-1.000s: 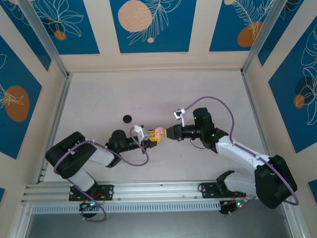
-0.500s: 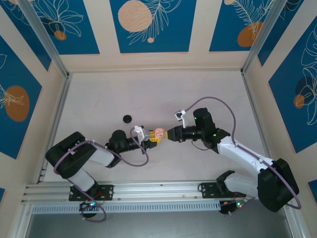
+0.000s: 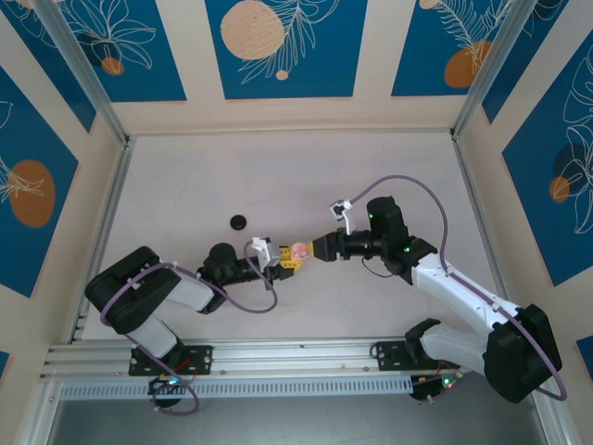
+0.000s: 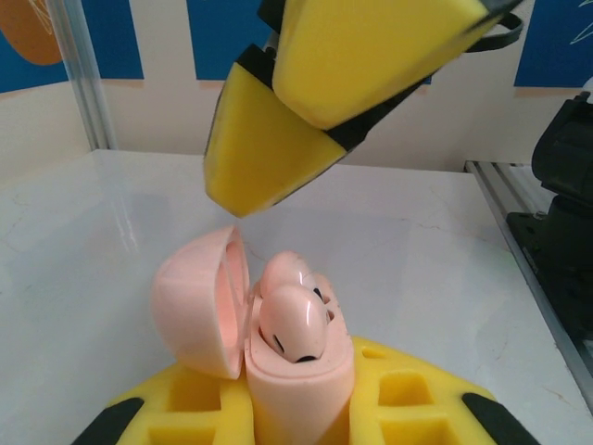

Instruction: Insert wireless bluetooth earbuds into charging case

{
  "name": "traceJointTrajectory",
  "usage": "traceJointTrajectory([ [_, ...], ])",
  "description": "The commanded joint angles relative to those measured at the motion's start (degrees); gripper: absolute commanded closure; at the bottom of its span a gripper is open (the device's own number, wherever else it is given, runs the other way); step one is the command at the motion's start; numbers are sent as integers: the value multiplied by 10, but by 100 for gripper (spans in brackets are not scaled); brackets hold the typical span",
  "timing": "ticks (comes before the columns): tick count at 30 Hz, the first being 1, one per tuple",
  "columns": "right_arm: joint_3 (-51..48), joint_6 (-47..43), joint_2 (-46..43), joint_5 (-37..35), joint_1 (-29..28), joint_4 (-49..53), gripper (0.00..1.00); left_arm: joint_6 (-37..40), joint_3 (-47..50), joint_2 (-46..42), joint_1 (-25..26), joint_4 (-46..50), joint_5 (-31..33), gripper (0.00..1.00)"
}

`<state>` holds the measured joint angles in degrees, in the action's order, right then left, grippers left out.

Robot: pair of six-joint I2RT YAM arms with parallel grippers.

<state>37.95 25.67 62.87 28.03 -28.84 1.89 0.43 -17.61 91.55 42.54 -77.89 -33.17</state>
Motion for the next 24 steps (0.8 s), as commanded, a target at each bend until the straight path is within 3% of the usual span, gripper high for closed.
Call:
traceJointTrajectory([
  [1,31,-2,25,74,4,-21,40,-5,-7,-13,10,-27,-40,88],
  [5,50,3,70,116,-3,-39,41,-8,-11,-10,12,-27,-43,88],
  [15,65,-9,108,135,-25,-18,46,-7,-5,-22,12,-27,-28,88],
  [24,6,0,4,160,-17,-74,55,-10,7,-22,12,-27,28,88],
])
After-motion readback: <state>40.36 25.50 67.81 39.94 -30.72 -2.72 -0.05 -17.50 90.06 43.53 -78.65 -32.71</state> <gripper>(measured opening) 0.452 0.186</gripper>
